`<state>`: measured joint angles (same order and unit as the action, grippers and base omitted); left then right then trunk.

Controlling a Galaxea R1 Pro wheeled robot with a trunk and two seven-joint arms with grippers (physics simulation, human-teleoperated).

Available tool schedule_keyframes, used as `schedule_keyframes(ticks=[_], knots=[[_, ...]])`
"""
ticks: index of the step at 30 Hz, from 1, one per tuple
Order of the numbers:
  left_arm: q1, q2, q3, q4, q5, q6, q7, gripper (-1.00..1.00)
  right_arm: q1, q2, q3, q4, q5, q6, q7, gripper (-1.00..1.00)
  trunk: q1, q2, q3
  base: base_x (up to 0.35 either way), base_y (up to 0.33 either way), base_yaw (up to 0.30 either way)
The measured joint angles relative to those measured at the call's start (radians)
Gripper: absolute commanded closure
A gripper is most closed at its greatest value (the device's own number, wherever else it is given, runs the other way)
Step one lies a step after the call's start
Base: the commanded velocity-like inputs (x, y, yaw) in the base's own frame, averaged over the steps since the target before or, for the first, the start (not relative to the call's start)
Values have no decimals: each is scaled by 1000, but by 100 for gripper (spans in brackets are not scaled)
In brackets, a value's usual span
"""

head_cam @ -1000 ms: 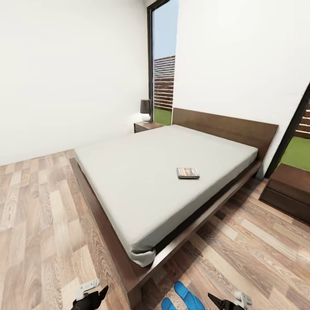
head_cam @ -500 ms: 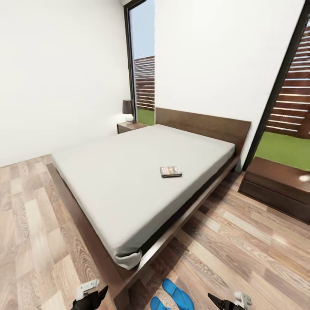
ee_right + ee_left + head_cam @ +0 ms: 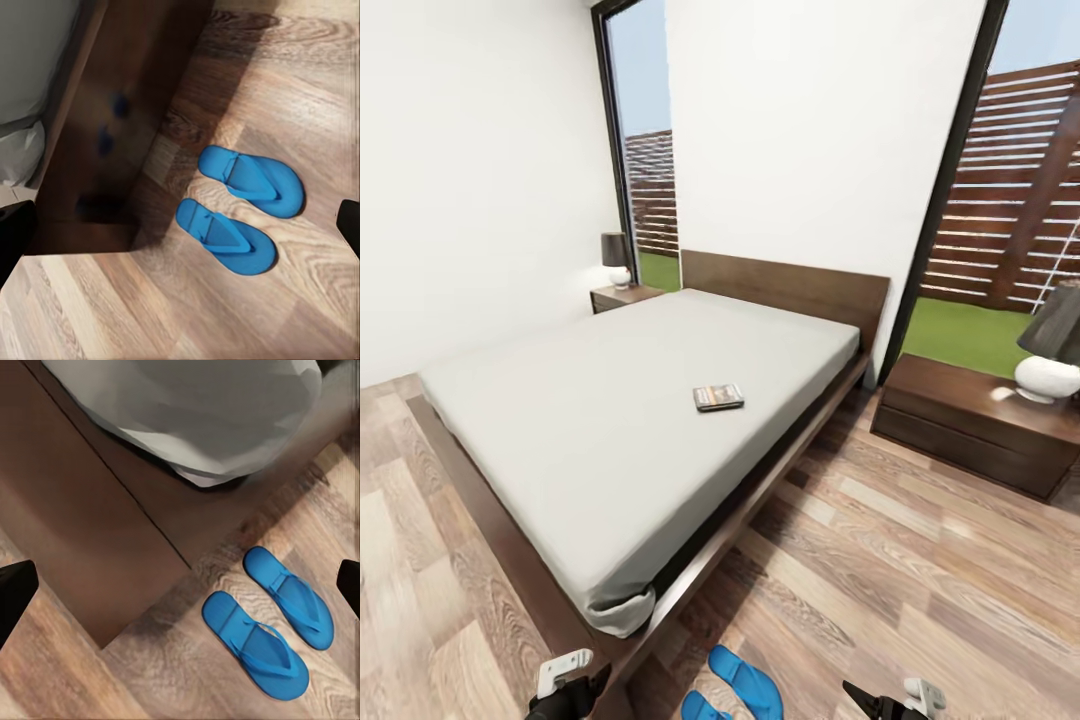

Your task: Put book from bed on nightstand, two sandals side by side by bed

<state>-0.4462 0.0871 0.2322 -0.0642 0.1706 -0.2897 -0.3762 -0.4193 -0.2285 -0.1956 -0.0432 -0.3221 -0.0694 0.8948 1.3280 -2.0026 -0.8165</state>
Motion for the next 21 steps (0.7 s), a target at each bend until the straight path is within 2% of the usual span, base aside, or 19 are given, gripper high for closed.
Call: schedule_keyframes(ticks=[21], knots=[[0, 0, 0, 0, 0, 0, 0, -100, 0, 0, 0, 0, 0, 0, 0, -100, 0, 0, 0, 0, 0, -267]])
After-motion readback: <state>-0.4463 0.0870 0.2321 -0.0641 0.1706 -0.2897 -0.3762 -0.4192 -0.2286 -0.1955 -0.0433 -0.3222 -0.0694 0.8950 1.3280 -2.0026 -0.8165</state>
